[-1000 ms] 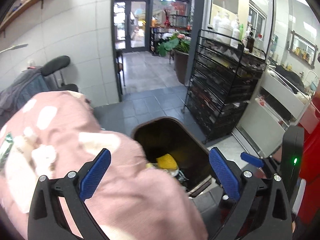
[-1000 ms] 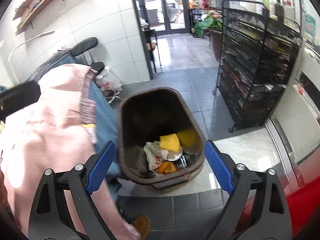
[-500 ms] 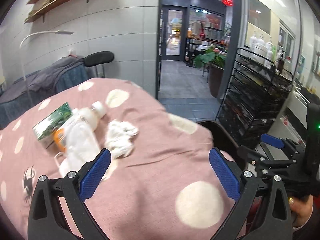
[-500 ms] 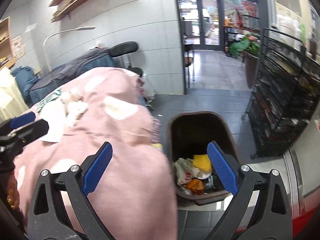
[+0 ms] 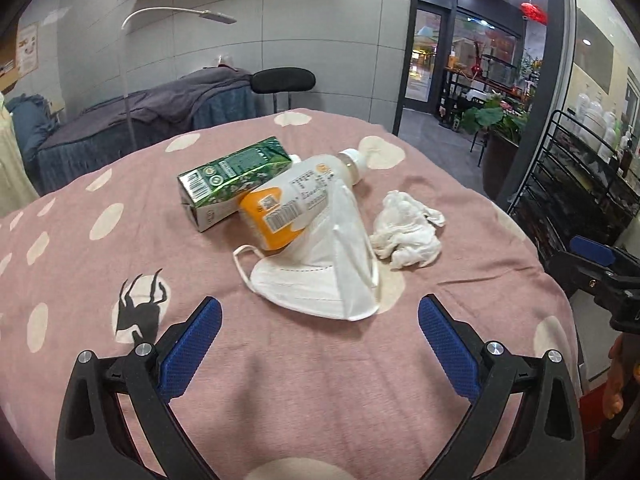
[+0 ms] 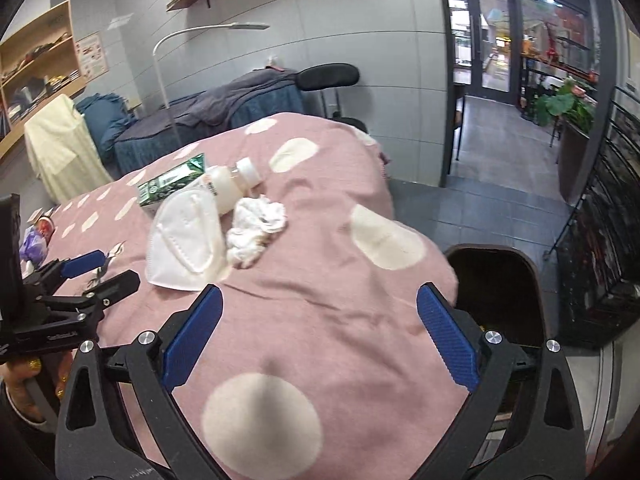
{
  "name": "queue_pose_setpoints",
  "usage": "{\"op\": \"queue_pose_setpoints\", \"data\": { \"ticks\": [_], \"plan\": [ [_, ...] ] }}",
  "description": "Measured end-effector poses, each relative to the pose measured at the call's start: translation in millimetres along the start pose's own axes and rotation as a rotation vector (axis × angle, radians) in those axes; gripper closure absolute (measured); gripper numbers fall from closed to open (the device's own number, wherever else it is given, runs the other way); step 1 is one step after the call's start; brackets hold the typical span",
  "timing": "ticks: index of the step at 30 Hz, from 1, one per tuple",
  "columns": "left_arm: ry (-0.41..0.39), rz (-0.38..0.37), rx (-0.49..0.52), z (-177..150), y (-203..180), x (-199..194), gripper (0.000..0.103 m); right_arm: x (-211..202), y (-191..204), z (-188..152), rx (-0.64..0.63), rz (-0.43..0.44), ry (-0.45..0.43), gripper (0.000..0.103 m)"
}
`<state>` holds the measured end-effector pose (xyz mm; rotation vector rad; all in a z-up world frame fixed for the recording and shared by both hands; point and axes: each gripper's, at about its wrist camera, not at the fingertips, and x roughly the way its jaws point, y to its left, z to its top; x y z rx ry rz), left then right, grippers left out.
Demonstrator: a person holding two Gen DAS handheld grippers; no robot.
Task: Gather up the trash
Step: 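Grasp the white tissue with the right tool while the left tool grasps the white face mask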
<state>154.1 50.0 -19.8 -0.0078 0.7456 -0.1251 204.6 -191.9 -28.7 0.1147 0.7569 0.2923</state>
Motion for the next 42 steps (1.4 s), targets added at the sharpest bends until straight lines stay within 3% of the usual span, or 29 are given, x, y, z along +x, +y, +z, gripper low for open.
{"op": "queue_pose_setpoints", "data": {
  "ticks": [3, 8, 14, 17, 19, 20, 24, 30, 34, 36, 37, 40, 42],
  "plan": [
    [0.013, -0.016, -0.033, -2, 15, 1, 0.006, 10, 14, 6, -0.041, 0.012, 0.020, 0.007],
    [0.049, -0.078, -0.041, 3, 17, 11, 0.019, 34, 27, 19, -0.067, 0.014, 0.075, 0.007],
    [0.131, -0.166, -0.062, 19, 10, 45, 0.030, 41, 35, 33, -0.077, 0.012, 0.080, 0.007],
    [0.169, -0.175, -0.050, 24, 5, 62, 0.049, 42, 38, 36, -0.085, 0.005, 0.081, 0.007],
    [0.198, -0.212, -0.067, 23, 4, 69, 0.085, 45, 39, 36, -0.093, 0.003, 0.086, 0.007],
    [0.207, -0.227, -0.076, 21, 5, 69, 0.091, 46, 39, 37, -0.097, 0.002, 0.090, 0.007],
    [0.146, -0.205, -0.075, 15, 8, 47, 0.099, 56, 43, 39, -0.109, -0.001, 0.111, 0.007],
    [-0.014, -0.138, -0.076, 8, 18, -12, 0.099, 78, 60, 47, -0.183, -0.015, 0.159, 0.007],
    [-0.049, -0.137, -0.092, 11, 26, -28, 0.099, 107, 77, 52, -0.254, -0.031, 0.232, 0.008],
    [-0.060, -0.120, -0.090, 10, 28, -31, 0.099, 120, 84, 55, -0.291, -0.059, 0.257, 0.017],
    [-0.059, -0.122, -0.091, 11, 28, -30, 0.099, 127, 85, 55, -0.299, -0.065, 0.271, 0.032],
    [-0.056, -0.133, -0.103, 11, 30, -32, 0.099, 144, 83, 58, -0.284, -0.056, 0.321, 0.063],
    [-0.054, -0.131, -0.106, 11, 27, -28, 0.099, 142, 80, 57, -0.262, -0.031, 0.319, 0.070]
  ]
}}
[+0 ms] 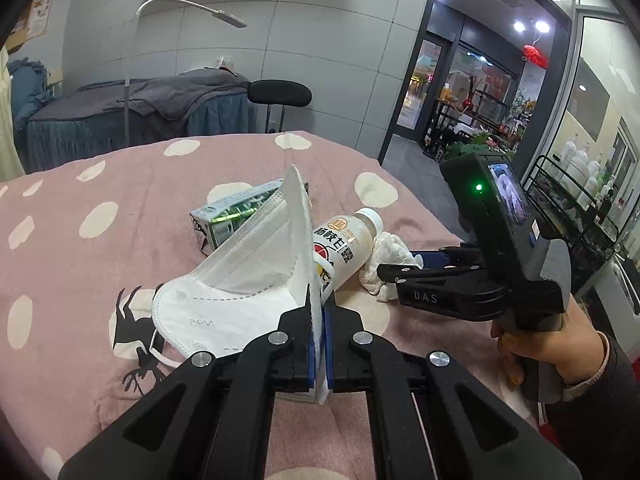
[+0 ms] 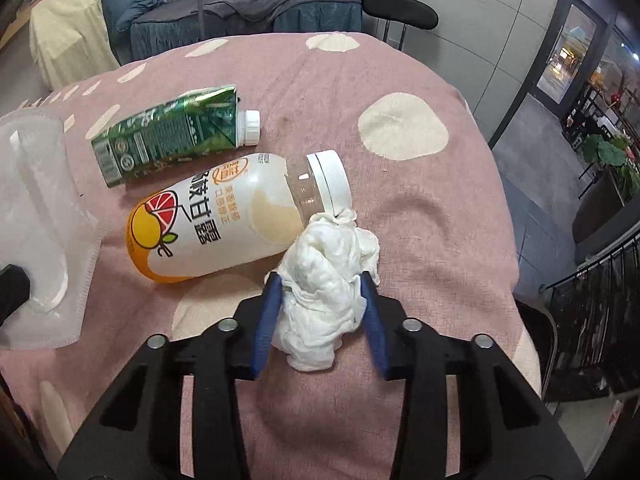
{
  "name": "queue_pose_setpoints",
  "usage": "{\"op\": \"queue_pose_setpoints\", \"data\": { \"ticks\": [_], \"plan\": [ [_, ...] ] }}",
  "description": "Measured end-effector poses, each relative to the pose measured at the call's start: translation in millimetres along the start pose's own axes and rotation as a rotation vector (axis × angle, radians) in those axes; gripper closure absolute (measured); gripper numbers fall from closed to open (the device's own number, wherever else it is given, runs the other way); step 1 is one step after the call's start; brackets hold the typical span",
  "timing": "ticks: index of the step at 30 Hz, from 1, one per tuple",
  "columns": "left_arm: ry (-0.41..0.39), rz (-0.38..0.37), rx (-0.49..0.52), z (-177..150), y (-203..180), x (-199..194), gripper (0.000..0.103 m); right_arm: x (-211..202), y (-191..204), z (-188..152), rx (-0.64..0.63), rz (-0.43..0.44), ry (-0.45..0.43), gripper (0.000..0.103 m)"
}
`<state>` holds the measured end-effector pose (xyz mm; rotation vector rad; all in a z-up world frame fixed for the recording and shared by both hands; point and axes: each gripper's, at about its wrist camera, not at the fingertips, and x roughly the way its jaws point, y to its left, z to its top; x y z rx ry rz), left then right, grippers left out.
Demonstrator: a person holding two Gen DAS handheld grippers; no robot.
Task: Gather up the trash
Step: 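Grasp the white tissue with the right tool while the left tool grasps the white face mask, then carry the tissue to the bin and open the right tool while the left tool carries the mask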
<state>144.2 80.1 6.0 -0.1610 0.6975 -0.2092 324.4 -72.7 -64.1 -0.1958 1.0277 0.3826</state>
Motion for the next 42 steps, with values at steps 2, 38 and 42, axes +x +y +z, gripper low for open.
{"op": "queue_pose_setpoints", "data": {
  "ticks": [2, 38, 42],
  "plan": [
    [-0.002, 0.002, 0.001, -1, -3, 1, 0.099, -9, -2, -4, 0.009, 0.009, -0.025, 0.077],
    [0.015, -0.175, 0.165, 13, -119, 30, 0.099, -117, -153, -148, 0.413, -0.137, -0.318, 0.080],
    [0.020, -0.198, 0.197, 16, -138, 37, 0.099, -99, -177, -164, 0.457, -0.185, -0.269, 0.080]
  ]
}}
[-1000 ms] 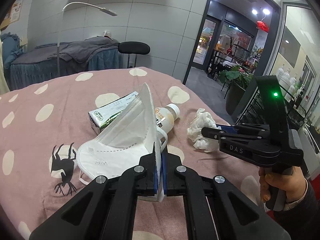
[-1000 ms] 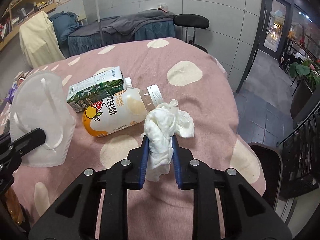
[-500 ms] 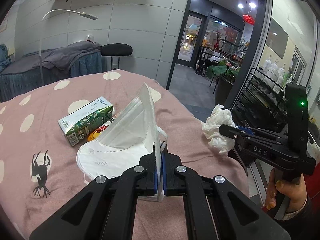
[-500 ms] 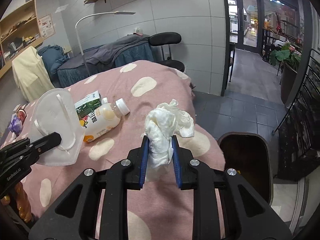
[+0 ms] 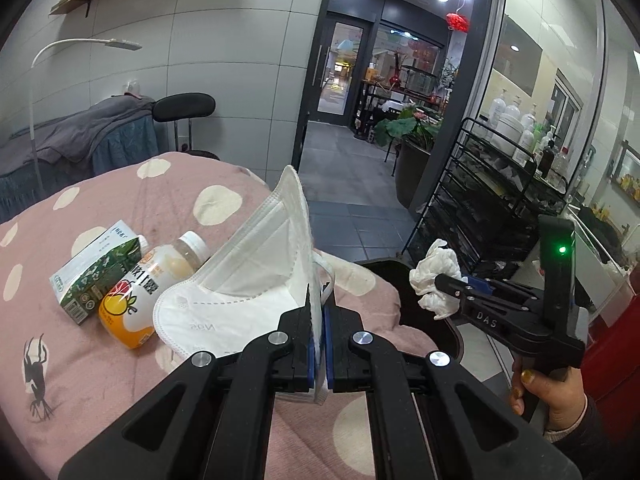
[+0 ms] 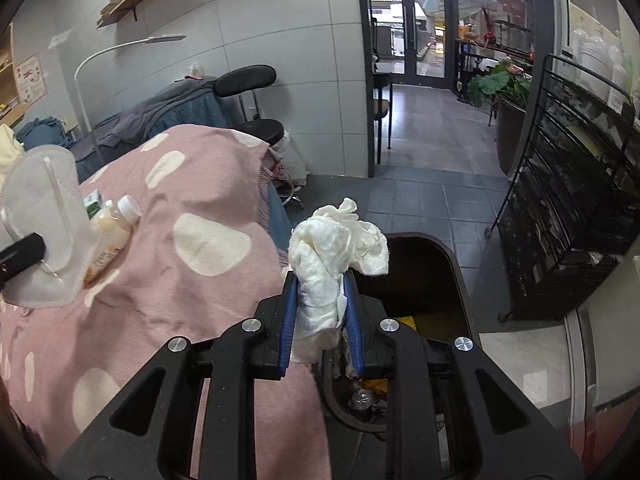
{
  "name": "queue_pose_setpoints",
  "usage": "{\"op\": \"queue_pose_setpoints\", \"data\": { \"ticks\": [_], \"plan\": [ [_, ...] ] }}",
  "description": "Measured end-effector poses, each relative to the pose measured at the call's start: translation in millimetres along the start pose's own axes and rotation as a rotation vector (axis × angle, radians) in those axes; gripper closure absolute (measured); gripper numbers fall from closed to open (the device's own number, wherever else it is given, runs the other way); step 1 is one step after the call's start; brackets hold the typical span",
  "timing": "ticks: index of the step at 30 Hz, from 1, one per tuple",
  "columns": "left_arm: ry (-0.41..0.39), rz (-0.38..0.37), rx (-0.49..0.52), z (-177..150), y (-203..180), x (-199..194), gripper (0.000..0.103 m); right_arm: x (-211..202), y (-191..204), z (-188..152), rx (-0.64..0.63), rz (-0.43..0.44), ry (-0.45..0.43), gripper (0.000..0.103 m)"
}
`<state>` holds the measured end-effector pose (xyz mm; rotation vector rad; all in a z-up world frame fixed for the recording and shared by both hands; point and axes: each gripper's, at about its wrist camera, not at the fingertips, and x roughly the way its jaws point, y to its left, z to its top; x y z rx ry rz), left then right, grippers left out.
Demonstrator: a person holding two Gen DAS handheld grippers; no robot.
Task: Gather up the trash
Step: 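Carry the tissue to the bin and open the right tool while the left tool carries the mask, then lower the face mask into the bin and open the left tool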
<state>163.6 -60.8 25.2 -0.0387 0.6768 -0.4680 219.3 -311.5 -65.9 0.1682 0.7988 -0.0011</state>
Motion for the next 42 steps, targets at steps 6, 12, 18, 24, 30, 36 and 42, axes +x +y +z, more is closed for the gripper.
{"op": "queue_pose_setpoints", "data": {
  "ticks": [6, 12, 18, 24, 30, 36, 42],
  "plan": [
    [0.024, -0.029, 0.030, 3, -20, 16, 0.099, 44, -34, -19, 0.075, -0.045, 0.089, 0.080],
    [0.043, -0.043, 0.052, 4, -32, 25, 0.099, 84, -64, -41, 0.160, -0.080, 0.164, 0.056],
    [0.067, -0.056, 0.071, 4, -46, 36, 0.099, 84, -74, -50, 0.196, -0.102, 0.164, 0.030],
    [0.087, -0.084, 0.088, 5, -64, 48, 0.099, 67, -75, -56, 0.198, -0.116, 0.141, 0.025],
    [0.076, -0.122, 0.141, 14, -92, 60, 0.099, 51, -78, -68, 0.202, -0.122, 0.133, 0.025],
    [0.141, -0.158, 0.190, 14, -125, 97, 0.099, 24, -88, -79, 0.212, -0.163, 0.098, 0.023],
    [0.219, -0.160, 0.264, 8, -158, 140, 0.099, 2, -108, -91, 0.248, -0.221, 0.076, 0.019]
  ]
}}
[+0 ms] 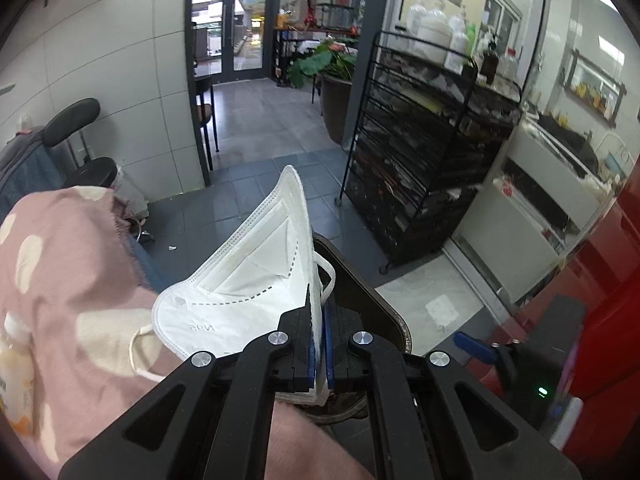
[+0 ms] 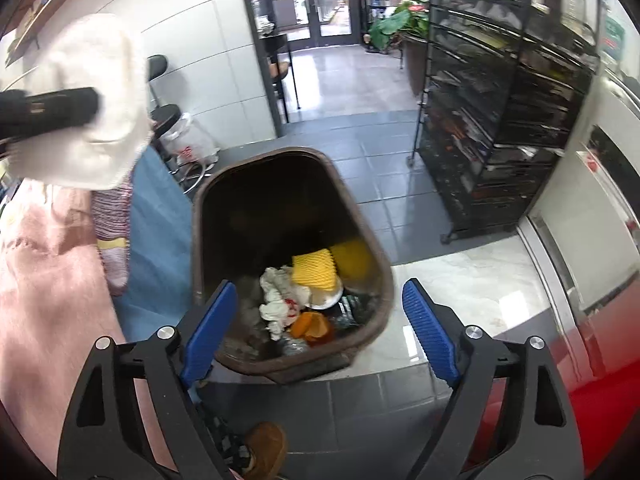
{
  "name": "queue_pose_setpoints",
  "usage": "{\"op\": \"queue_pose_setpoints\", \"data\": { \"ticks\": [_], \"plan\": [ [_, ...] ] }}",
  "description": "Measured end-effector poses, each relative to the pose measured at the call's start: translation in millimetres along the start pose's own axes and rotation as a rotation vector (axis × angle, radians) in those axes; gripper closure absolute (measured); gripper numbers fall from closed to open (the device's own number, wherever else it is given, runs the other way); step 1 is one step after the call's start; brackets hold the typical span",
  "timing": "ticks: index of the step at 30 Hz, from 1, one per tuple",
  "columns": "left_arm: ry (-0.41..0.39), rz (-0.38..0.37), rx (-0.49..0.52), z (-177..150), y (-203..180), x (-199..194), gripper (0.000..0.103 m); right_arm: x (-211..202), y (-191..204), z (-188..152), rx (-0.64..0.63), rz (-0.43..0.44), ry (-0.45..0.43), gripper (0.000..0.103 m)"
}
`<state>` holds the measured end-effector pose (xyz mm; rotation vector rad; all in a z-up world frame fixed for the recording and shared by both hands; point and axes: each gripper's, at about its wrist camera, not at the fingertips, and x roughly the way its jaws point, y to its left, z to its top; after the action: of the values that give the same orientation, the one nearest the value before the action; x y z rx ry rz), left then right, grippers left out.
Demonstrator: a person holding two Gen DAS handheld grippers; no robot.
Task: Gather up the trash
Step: 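Lower the face mask into the bin and open the left tool, then return to the table and grasp the white juice bottle with the left tool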
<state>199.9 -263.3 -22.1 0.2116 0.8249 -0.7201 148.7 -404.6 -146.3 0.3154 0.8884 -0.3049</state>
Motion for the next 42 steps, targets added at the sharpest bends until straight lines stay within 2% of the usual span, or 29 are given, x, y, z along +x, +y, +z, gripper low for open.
{"op": "queue_pose_setpoints", "data": {
  "ticks": [4, 8, 14, 15, 17, 18, 19, 22, 24, 33, 42],
  "plan": [
    [0.060, -0.042, -0.008, 3, -6, 25, 0.099, -4, -15, -6, 0.027, -0.031, 0.002, 0.018],
    [0.096, -0.046, 0.004, -1, -12, 45, 0.099, -5, -26, -9, 0.058, -0.043, 0.007, 0.017],
    [0.101, -0.076, 0.011, -3, -12, 51, 0.098, -2, -36, -8, 0.095, -0.053, 0.009, 0.017],
    [0.106, -0.084, 0.018, -4, -14, 51, 0.095, -2, -36, -7, 0.097, -0.053, 0.009, 0.017],
    [0.102, -0.075, 0.034, -4, -17, 53, 0.067, -4, -35, -6, 0.097, -0.057, 0.006, 0.017],
    [0.085, -0.053, 0.040, -5, -18, 51, 0.035, -4, -34, -6, 0.095, -0.056, 0.005, 0.017],
    [0.061, -0.041, 0.040, -4, -18, 47, 0.021, -5, -33, -6, 0.094, -0.055, 0.005, 0.017],
    [0.020, -0.063, 0.053, -2, -20, 36, 0.020, -7, -31, -6, 0.090, -0.057, 0.003, 0.017],
    [0.004, -0.064, 0.049, -2, -19, 34, 0.016, -9, -30, -7, 0.089, -0.058, 0.003, 0.017],
    [-0.025, -0.047, 0.018, -3, -8, 17, 0.009, -26, -26, -3, 0.096, -0.035, -0.029, 0.014],
    [-0.066, -0.032, -0.009, -20, 20, -26, 0.006, -39, -1, 0, 0.037, 0.016, -0.050, 0.013]
  ]
}}
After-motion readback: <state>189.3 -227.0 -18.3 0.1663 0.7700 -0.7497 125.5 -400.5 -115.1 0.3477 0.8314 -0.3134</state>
